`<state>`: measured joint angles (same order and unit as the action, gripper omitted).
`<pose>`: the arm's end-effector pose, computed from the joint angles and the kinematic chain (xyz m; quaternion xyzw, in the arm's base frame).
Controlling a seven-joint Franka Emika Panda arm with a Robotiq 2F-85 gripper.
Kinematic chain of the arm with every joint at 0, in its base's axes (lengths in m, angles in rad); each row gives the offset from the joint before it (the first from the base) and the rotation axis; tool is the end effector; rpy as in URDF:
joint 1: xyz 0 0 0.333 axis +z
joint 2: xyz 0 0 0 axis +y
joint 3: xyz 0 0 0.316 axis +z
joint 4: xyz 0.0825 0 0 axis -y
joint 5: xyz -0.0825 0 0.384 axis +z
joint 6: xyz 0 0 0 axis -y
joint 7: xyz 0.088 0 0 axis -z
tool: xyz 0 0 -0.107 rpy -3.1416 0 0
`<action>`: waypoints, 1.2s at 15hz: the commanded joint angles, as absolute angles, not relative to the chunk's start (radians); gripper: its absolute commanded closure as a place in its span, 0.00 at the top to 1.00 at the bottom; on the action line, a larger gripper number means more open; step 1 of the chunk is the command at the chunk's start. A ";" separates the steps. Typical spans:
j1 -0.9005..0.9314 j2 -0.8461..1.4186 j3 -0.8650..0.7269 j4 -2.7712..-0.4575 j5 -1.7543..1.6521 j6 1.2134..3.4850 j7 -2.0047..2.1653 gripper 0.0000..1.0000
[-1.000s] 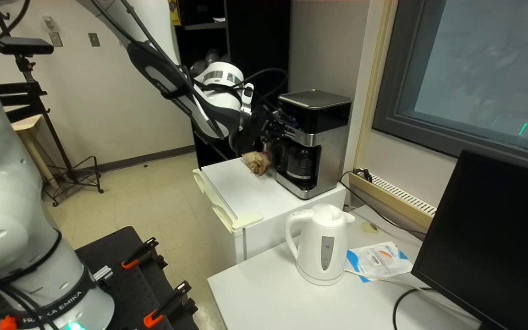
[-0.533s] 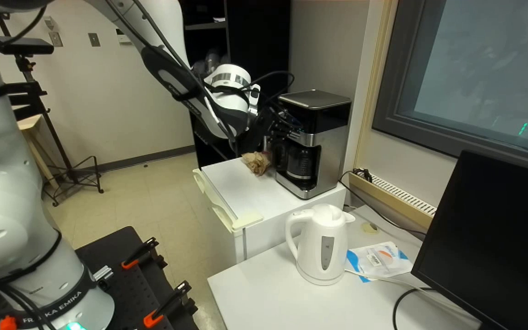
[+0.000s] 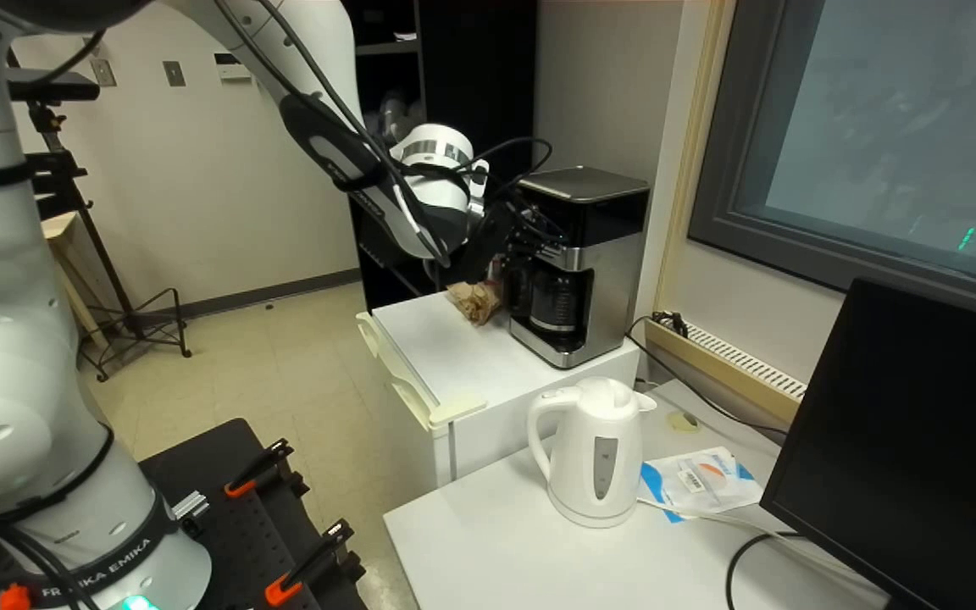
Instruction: Press a button on the coffeemaker
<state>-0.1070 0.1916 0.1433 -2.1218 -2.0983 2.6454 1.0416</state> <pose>0.5699 0.0422 0.3286 0.7660 0.3565 0.3490 0.4055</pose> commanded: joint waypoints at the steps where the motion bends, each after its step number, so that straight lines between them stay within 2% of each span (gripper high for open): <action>1: -0.106 0.225 0.145 -2.086 -2.109 2.638 1.056 0.04; 7: -0.108 0.174 0.148 -2.127 -2.139 2.666 1.082 0.04; 18: -0.095 -0.101 0.167 -2.389 -2.359 2.739 1.236 0.03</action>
